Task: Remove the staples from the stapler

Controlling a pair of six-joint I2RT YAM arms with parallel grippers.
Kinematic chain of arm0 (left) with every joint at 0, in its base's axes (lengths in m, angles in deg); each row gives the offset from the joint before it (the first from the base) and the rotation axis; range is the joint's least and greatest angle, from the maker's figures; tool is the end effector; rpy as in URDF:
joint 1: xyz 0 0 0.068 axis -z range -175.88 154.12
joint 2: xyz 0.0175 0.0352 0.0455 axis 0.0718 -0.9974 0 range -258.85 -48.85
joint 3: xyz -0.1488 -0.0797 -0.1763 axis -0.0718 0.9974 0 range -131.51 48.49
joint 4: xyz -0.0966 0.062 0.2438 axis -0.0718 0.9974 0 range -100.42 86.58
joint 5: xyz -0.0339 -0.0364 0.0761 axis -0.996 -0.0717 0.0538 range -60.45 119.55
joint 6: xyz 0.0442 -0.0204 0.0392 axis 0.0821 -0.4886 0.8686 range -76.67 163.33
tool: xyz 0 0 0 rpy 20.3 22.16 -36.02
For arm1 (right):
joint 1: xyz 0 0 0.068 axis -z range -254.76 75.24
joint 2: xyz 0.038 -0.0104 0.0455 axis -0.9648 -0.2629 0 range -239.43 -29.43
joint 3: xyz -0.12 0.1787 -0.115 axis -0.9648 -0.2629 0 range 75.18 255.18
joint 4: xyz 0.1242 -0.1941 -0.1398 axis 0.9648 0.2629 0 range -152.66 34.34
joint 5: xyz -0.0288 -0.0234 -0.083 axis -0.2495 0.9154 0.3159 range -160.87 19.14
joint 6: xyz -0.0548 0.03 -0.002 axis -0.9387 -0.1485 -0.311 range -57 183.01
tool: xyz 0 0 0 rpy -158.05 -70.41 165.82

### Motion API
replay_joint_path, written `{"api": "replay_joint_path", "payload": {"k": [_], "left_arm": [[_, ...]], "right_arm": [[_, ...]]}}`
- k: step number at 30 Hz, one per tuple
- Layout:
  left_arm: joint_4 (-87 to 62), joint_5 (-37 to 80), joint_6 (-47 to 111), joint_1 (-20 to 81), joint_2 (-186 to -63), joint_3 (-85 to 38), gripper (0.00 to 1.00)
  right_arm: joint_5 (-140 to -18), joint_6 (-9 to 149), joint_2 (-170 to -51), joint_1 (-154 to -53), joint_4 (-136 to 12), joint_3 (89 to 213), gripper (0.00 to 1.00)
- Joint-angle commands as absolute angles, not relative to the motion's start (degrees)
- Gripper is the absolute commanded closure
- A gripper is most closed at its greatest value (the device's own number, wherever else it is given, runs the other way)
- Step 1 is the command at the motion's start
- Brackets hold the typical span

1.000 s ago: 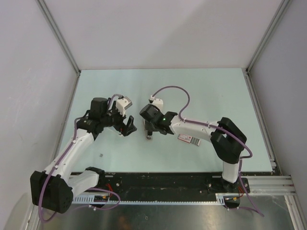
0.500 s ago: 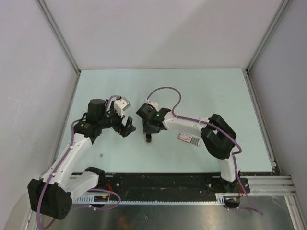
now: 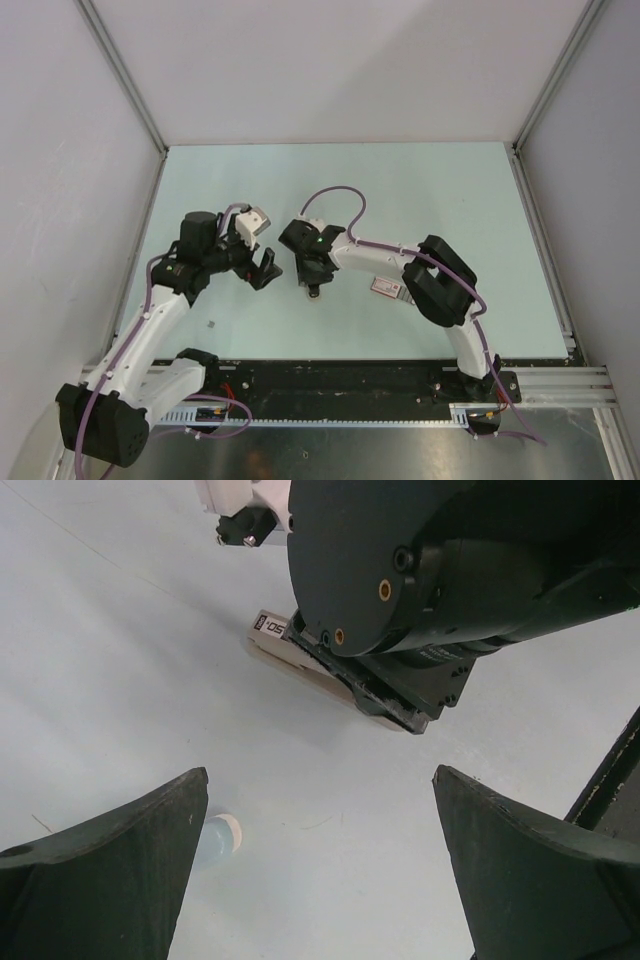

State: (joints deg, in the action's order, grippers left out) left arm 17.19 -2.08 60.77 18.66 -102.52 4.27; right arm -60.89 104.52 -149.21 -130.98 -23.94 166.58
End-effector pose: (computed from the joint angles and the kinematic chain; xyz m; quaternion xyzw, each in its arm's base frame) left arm 0.2189 -0.0827 0.2507 0.3540 0.7945 -0.2331 0.4348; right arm 0.2487 0.3570 0.1375 -0.1079 0.9706 0.0929 0.1942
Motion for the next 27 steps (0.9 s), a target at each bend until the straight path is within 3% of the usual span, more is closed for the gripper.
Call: {"api": "replay_joint_path", "payload": {"k": [1, 4, 10, 27], "left_arm": [[16.73, -1.96, 60.38, 18.61, -101.43, 5.07, 0.01], [16.72, -2.09, 61.0, 18.62, -101.89, 5.8, 0.01], [16.62, -2.33, 61.95, 19.41, -104.43, 6.69, 0.01], [15.74, -8.48, 60.35, 20.54, -109.7, 6.28, 0.01]], "right_arm": [[-60.29, 103.88, -147.7, -130.7, -24.23, 168.08, 0.61], [-60.09, 103.84, -146.7, -131.06, -25.31, 167.92, 0.7], [-60.07, 106.56, -142.38, -131.01, -31.29, 165.51, 0.97], [-52.96, 119.23, -128.41, -133.7, -52.29, 154.39, 1.0]]}}
